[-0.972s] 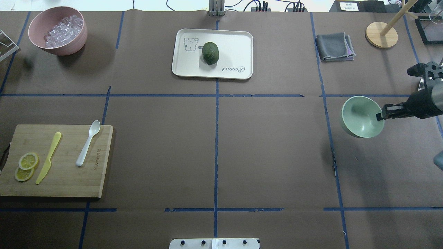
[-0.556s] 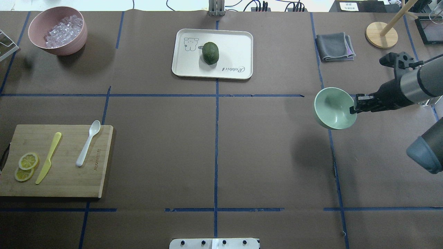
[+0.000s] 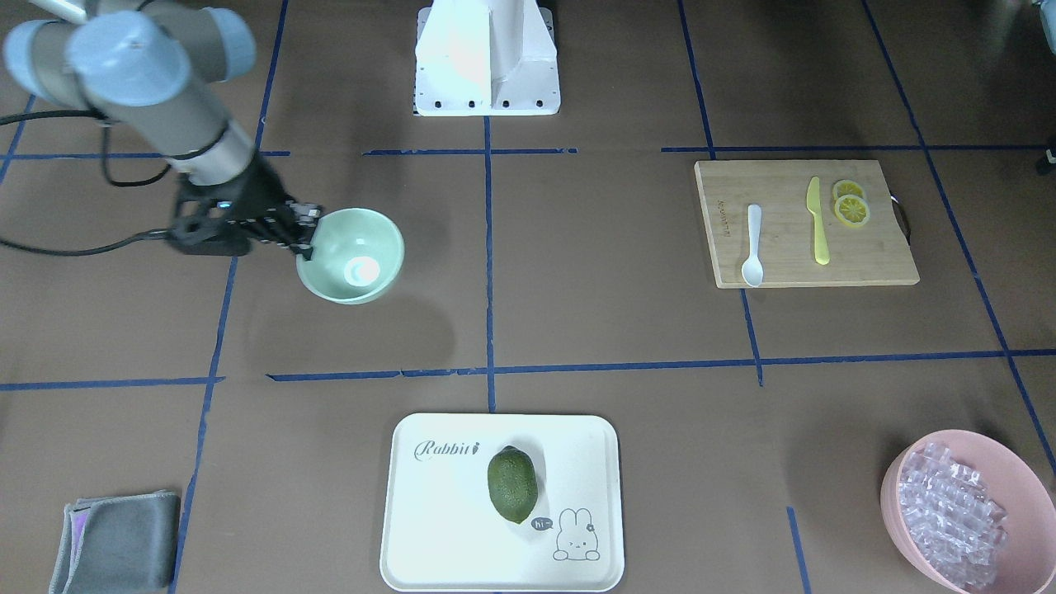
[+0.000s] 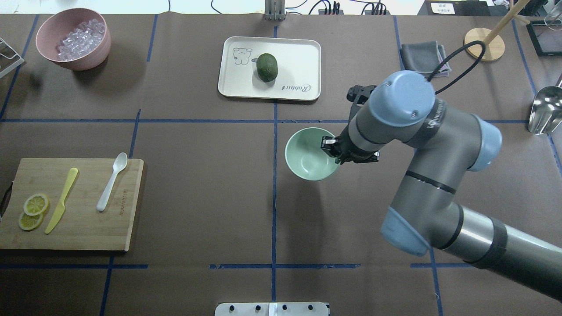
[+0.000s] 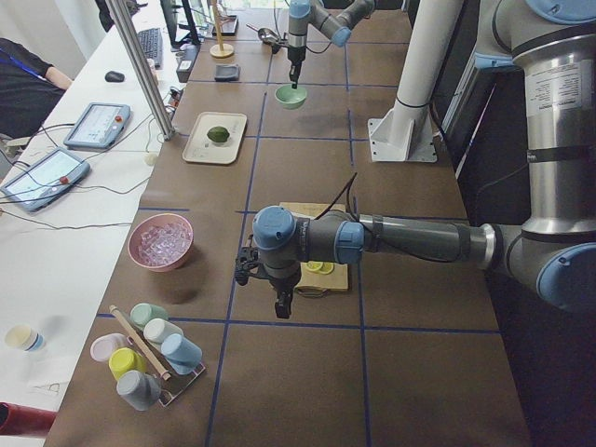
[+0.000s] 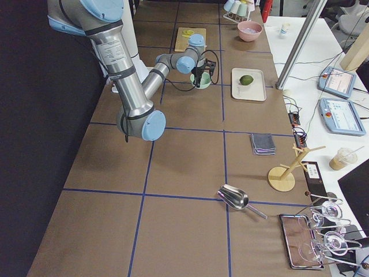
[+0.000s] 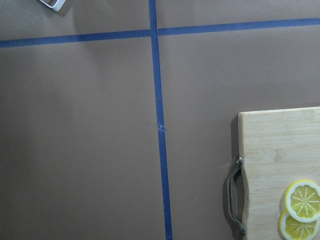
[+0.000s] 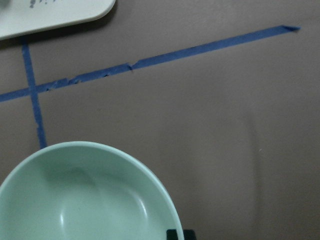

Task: Place spoon in bowl
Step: 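Lift the green bowl with the right gripper and carry it to table center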

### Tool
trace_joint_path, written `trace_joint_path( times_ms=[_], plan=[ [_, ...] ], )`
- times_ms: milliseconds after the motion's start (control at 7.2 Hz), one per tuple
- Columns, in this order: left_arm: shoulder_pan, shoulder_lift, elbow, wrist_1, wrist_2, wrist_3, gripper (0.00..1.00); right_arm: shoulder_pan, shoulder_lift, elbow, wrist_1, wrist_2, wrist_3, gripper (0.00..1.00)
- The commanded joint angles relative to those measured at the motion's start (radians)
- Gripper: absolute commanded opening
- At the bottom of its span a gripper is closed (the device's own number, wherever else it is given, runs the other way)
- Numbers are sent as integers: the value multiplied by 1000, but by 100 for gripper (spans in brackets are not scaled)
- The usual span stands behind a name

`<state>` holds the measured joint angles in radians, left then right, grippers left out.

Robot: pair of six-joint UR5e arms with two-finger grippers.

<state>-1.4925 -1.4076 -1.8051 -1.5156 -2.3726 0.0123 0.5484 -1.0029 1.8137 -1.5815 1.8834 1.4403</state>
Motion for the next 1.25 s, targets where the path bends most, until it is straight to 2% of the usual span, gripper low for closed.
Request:
trace_joint_path(
  times_ms=[0,417,694,833,972,1111],
  plan=[
    [1,2,0,0,1,0,100,-94,165,-167,-21,-105,110,0],
    [1,4,0,0,1,0,100,-117,142,-172,-11,-118,104,0],
    [1,4,0,0,1,0,100,-122,107,-175,79,-122,107,6],
    [0,4,0,0,1,0,100,-120,112,-174,81,-122,112,62],
    [0,4,0,0,1,0,100,-117,110,-160,80,-124,109,99],
    [1,4,0,0,1,0,100,-105,112,-149,80,-115,101,100]
  ],
)
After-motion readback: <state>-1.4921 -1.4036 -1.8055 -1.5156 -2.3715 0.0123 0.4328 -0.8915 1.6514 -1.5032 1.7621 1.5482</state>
